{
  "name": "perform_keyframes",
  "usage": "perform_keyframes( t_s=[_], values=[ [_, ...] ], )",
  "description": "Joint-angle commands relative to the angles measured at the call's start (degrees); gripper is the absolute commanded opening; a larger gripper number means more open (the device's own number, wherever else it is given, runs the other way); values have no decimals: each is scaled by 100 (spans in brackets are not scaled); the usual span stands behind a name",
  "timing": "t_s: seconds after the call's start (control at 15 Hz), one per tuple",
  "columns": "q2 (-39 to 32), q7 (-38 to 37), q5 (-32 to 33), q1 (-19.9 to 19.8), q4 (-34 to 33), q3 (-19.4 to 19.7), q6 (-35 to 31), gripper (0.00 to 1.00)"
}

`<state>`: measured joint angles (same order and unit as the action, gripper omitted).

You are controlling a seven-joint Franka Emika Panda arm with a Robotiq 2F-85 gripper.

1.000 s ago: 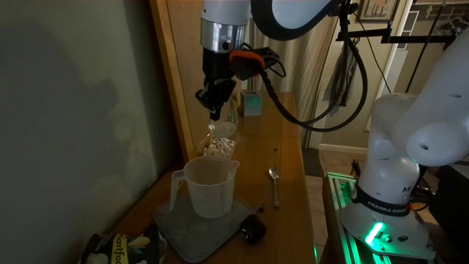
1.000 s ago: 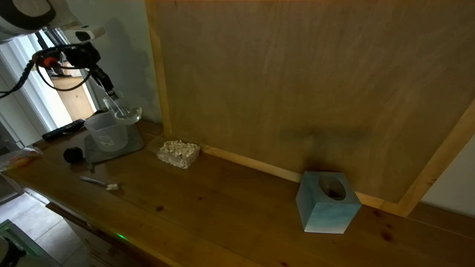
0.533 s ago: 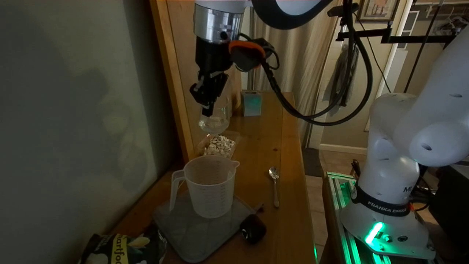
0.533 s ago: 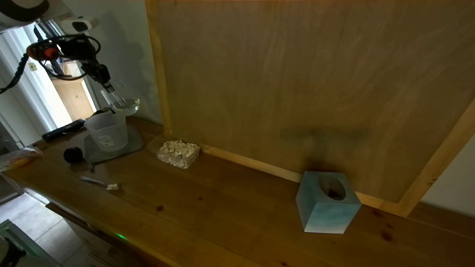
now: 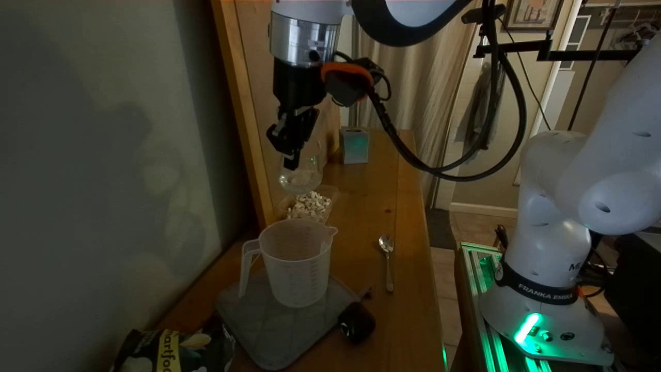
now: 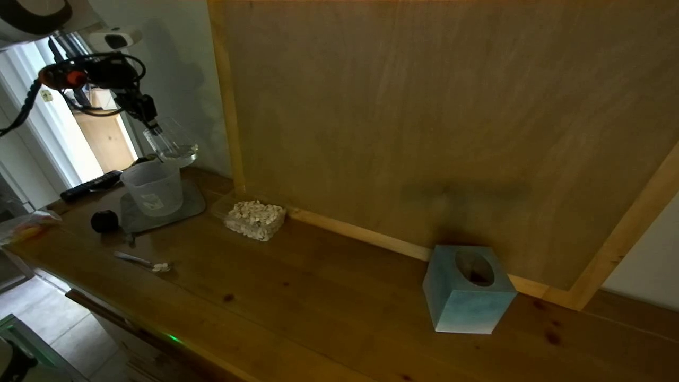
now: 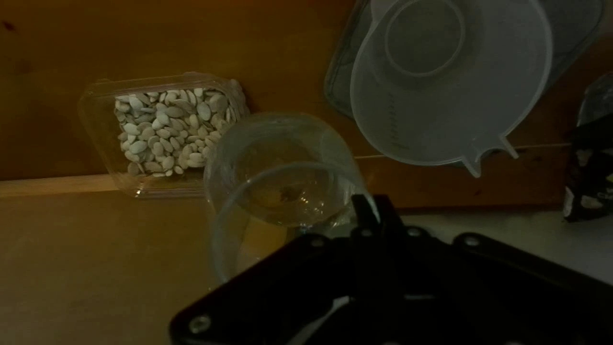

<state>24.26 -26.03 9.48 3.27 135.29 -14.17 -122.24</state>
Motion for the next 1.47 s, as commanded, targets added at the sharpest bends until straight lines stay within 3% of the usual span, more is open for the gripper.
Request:
perform_keyframes(
  t_s=[0.0, 0.6, 1.0, 1.4],
  values=[
    [-157, 371, -109, 215, -136, -17, -18, 1],
    [-185, 1221, 35, 525, -187, -55, -359, 1],
    [-251, 2091, -542, 777, -137, 205, -923, 1],
    [-406, 3410, -1557, 1158, -199, 609, -1207, 1]
  ],
)
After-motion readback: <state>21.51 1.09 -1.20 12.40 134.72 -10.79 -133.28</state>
